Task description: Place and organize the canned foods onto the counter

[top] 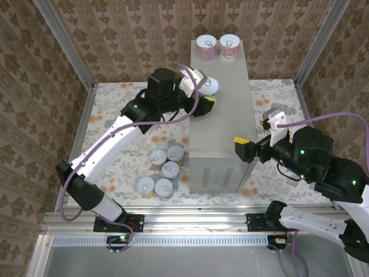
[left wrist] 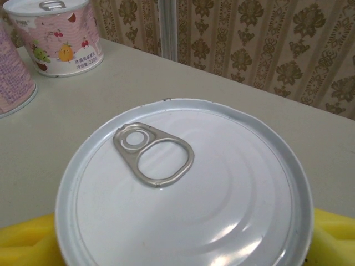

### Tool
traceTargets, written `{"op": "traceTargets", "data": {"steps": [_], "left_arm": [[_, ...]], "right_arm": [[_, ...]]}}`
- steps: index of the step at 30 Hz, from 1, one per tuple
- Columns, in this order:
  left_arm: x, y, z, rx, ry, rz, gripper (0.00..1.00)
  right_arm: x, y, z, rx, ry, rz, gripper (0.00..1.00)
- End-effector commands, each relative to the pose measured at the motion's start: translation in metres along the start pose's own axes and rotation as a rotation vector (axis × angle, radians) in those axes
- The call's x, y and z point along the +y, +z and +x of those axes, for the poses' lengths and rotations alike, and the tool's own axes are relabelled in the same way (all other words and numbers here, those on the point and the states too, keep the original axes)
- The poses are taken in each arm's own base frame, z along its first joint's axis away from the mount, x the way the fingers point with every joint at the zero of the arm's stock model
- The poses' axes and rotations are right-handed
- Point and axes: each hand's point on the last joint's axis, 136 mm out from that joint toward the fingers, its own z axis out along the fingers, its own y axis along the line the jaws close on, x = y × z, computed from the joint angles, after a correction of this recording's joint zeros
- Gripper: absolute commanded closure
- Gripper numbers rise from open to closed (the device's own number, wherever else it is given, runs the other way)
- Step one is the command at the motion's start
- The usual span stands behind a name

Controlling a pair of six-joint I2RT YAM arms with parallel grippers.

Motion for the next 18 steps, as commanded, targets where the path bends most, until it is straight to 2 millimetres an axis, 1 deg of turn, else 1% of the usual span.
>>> {"op": "traceTargets", "data": {"steps": [1,7,12,18], "left_arm": [[0.017,0.005,-0.007,-0.033,0.018,-0.055,0.22],[0.042,0.019,-0.005,-0.056,0.01,-0.07,0.27],[0.059,0.033,-0.007,-0.062,0.021,-0.072,0.27],[0.078,0.051,-0.004,-0.041,0.017,-0.081,0.27]], "right_arm": [[-0.002,-0.002,-0.006,-0.031,0.011,0.009,0.0],[-0.004,0.001,-0.005,-0.026,0.003,0.021,0.0],[-0.005,0.001,-0.006,-0.031,-0.001,0.027,0.0],[-0.006,0.001,-0.006,-0.031,-0.002,0.033,0.0]]}}
